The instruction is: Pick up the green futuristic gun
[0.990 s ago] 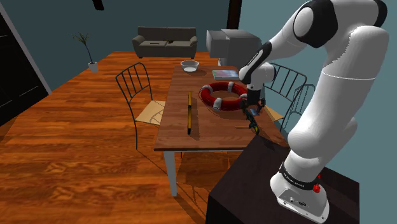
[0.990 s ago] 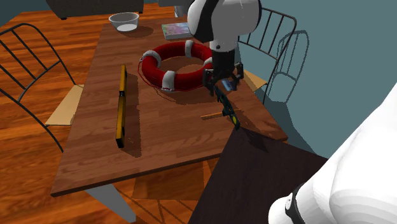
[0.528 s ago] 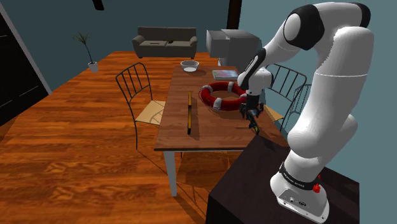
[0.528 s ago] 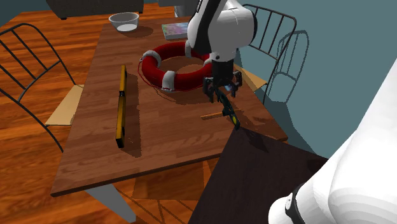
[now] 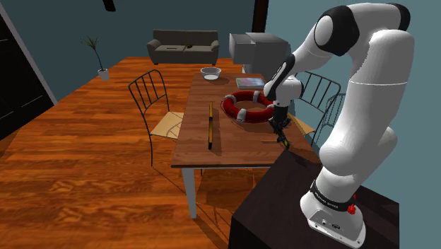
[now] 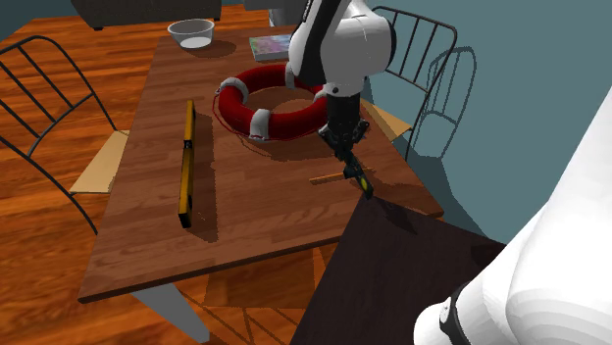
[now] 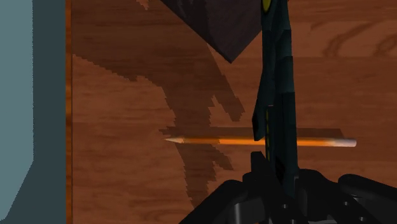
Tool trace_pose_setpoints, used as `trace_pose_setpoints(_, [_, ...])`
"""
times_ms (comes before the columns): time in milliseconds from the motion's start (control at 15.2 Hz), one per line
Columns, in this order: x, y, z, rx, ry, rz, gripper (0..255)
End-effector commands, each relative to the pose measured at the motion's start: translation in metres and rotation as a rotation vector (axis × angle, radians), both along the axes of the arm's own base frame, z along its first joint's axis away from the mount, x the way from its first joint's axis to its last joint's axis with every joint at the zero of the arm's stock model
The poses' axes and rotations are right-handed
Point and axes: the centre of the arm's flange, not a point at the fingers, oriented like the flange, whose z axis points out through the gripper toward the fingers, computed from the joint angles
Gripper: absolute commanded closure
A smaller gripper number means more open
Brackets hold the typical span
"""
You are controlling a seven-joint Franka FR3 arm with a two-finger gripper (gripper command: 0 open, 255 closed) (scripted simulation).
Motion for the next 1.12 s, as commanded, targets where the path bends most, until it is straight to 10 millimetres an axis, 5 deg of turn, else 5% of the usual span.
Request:
trace_pose_setpoints(0, [0.0, 0.0, 0.0, 0.0, 0.0, 0.0, 255])
trace_pose_setpoints(1056, [0.0, 0.0, 0.074, 0.0, 0.0, 0.0, 255])
